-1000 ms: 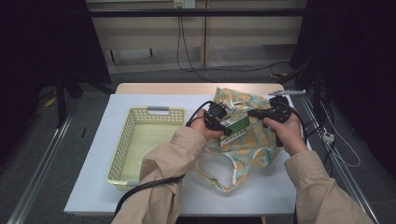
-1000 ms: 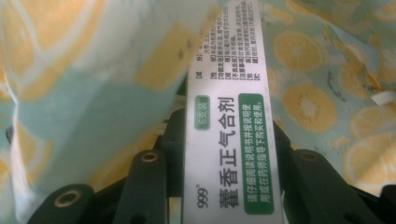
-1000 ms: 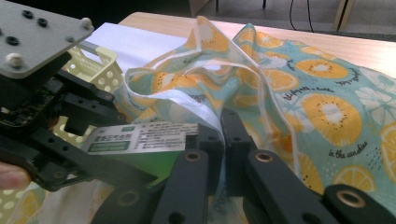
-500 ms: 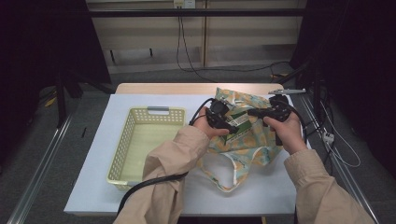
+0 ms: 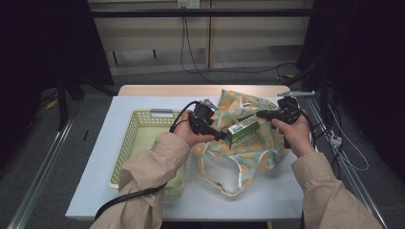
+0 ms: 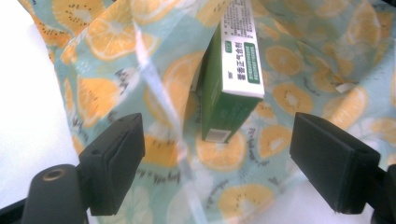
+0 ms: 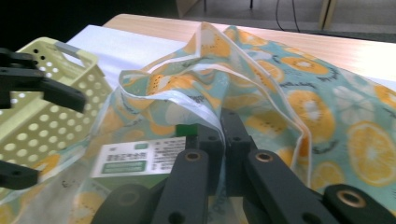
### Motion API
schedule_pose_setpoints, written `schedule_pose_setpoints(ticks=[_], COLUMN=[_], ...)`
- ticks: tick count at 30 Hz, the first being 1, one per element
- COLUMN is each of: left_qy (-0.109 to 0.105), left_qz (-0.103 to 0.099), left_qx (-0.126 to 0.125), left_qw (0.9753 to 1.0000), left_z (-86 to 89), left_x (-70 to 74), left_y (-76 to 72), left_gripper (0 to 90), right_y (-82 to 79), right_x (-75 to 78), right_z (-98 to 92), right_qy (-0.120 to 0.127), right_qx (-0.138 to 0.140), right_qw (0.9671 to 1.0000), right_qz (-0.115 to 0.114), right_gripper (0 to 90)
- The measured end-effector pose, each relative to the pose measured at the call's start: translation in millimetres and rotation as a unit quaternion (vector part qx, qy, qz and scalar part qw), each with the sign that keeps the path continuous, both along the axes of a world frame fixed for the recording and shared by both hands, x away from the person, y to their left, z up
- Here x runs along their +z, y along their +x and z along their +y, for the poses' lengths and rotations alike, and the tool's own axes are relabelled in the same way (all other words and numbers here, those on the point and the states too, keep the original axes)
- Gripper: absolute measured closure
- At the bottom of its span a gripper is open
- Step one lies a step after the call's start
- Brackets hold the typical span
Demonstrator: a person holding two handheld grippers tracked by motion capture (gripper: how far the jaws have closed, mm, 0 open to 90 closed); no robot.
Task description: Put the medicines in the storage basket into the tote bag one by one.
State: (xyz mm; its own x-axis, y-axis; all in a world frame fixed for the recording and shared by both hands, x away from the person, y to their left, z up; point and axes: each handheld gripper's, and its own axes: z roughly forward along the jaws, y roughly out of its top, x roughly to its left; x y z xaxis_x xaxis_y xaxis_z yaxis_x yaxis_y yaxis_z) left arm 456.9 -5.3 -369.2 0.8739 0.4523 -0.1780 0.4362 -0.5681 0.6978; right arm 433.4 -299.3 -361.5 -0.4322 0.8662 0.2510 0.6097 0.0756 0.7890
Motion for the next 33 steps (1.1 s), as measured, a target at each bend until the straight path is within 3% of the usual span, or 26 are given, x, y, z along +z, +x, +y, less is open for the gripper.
schedule_pose_setpoints(ticks=[10, 11, 14, 16, 17, 19, 23, 33], left_qy=[0.036, 0.029, 0.050, 0.056, 0.052, 0.053, 0.072, 0.089], left_qz=[-0.009, -0.005, -0.015, -0.017, -0.011, -0.007, -0.008, -0.011], left_qx=[-0.012, -0.003, -0.008, 0.008, -0.005, -0.004, -0.012, -0.018], left_qw=[0.9992, 0.9996, 0.9986, 0.9983, 0.9986, 0.9986, 0.9973, 0.9958], left_z=[8.6, 7.8, 8.1, 6.5, 7.1, 6.6, 6.4, 4.7], left_x=[-5.3, -6.5, -8.5, -10.4, -12.6, -16.3, -23.4, -30.5], left_y=[-1.6, -2.8, -2.5, -3.9, -2.2, -1.9, 0.1, 0.9], left_gripper=[17.7, 17.7, 18.1, 18.2, 18.3, 18.7, 22.2, 41.1], right_y=[4.6, 4.7, 4.7, 5.0, 5.0, 4.8, 4.6, 3.2], right_x=[-1.1, -1.1, -1.4, -1.7, -1.6, -1.5, -1.2, -0.3], right_z=[-8.6, -10.0, -12.7, -14.1, -14.3, -14.0, -12.9, -16.9], right_qy=[-0.005, -0.002, 0.000, -0.001, 0.000, 0.000, 0.001, 0.000], right_qx=[-0.010, -0.011, -0.015, -0.017, -0.017, -0.017, -0.015, -0.017], right_qw=[0.9999, 0.9999, 0.9999, 0.9999, 0.9999, 0.9999, 0.9999, 0.9998], right_qz=[-0.001, -0.001, 0.000, -0.002, -0.002, -0.001, -0.002, -0.005], right_gripper=[89.2, 89.2, 89.2, 89.2, 89.2, 89.2, 89.2, 89.2])
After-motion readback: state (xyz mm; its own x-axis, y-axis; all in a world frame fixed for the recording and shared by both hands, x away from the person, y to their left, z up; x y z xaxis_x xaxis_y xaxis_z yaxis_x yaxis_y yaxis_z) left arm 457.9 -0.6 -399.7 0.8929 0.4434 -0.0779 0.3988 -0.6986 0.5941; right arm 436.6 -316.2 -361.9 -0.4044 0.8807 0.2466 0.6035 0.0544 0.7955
